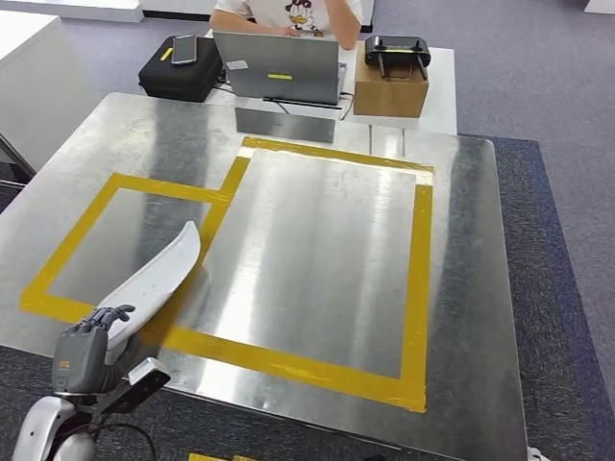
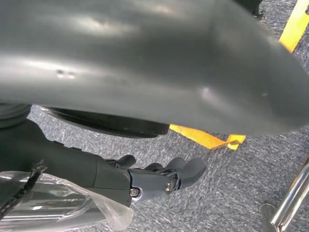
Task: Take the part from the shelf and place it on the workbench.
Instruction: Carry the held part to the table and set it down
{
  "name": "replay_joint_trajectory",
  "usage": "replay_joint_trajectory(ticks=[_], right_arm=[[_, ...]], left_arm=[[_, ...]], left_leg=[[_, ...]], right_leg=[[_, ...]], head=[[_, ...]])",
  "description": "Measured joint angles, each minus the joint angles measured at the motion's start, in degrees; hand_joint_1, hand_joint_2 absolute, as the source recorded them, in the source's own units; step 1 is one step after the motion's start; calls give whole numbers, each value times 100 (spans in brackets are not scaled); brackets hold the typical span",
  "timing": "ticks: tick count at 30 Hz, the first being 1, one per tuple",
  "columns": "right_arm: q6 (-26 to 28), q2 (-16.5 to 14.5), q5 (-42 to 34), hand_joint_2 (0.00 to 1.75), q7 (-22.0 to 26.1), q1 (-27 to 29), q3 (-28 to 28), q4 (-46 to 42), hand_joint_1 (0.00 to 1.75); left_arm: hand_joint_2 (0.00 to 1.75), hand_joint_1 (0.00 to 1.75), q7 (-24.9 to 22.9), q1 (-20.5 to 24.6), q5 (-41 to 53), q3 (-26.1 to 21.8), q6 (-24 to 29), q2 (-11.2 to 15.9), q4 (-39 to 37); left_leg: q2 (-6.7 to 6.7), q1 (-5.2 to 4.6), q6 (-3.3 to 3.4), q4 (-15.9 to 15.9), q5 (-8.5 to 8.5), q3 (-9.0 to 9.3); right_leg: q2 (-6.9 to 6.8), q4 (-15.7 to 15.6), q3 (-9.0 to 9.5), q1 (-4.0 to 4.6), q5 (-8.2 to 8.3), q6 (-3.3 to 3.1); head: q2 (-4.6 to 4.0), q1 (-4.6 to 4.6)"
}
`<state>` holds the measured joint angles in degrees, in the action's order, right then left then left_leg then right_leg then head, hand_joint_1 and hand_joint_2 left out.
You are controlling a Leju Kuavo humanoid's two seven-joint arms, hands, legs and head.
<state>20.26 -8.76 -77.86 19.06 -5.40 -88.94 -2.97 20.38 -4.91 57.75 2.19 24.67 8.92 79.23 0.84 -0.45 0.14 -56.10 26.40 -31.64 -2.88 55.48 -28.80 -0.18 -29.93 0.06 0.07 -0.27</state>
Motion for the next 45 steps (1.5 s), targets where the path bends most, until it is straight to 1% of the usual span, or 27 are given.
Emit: replay_joint_trajectory(ticks=[1,5,15,37,45], right_arm=[[1,2,1,0,0,0,0,-4,0],[10,6,1,0,5,-1,0,-12,0],[12,6,-28,0,7,0,0,-12,0],[11,6,-91,0,28,3,0,-12,0],[-13,6,-102,0,32,3,0,-11,0]], left_arm=[[175,0,23,2,-39,0,-5,2,0],[0,0,114,9,-183,-4,-83,2,0],[0,0,141,-10,-363,-106,-161,-4,0],[0,0,97,-78,-364,-325,-103,-31,197],[0,0,-23,-100,-374,-369,-208,-57,310]], left_leg=[[0,0,0,0,0,0],[0,1,0,0,0,0],[0,0,0,0,1,0],[0,0,0,0,2,0],[0,0,0,0,2,0]], right_leg=[[0,0,0,0,-1,0],[0,0,2,0,-1,0],[0,0,2,0,-1,0],[0,0,2,0,-4,2],[-1,0,1,0,-4,2]], head=[[0,-1],[0,1],[0,1],[0,1],[0,0]])
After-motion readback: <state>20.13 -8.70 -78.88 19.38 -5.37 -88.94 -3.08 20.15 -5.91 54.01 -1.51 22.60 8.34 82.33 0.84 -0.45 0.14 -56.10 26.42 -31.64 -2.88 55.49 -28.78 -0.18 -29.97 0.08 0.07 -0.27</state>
